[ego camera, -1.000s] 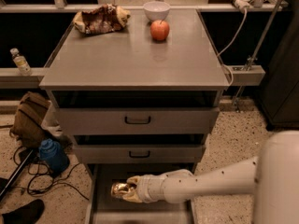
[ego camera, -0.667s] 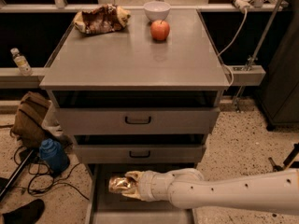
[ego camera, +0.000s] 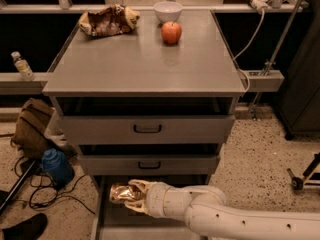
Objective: Pick orange can from bottom drawer and place on counter
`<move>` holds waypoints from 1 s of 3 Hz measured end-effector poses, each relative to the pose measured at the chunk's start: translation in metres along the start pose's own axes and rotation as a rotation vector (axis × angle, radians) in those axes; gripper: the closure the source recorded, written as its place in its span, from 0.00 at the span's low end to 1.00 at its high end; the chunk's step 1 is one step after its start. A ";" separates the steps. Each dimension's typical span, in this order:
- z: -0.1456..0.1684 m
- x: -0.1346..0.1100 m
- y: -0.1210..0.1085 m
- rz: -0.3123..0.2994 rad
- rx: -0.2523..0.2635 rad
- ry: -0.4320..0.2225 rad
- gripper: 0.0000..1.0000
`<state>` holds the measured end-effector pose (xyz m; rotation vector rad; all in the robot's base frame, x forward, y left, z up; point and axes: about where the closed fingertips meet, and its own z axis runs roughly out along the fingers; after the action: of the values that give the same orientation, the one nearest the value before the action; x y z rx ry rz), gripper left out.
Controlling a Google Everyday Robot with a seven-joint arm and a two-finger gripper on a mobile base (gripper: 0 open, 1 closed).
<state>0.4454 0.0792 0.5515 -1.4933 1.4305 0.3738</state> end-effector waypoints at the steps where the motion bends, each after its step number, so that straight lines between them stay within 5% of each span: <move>1: 0.000 0.000 0.000 0.000 0.000 0.000 1.00; 2: -0.016 -0.019 -0.023 -0.057 0.037 0.024 1.00; 3: -0.044 -0.090 -0.071 -0.194 0.127 0.030 1.00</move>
Offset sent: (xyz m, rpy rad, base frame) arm 0.0285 0.0142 0.1520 -0.1834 -0.3108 -0.0871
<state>0.4677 0.0824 0.6722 -1.5233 1.2943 0.1387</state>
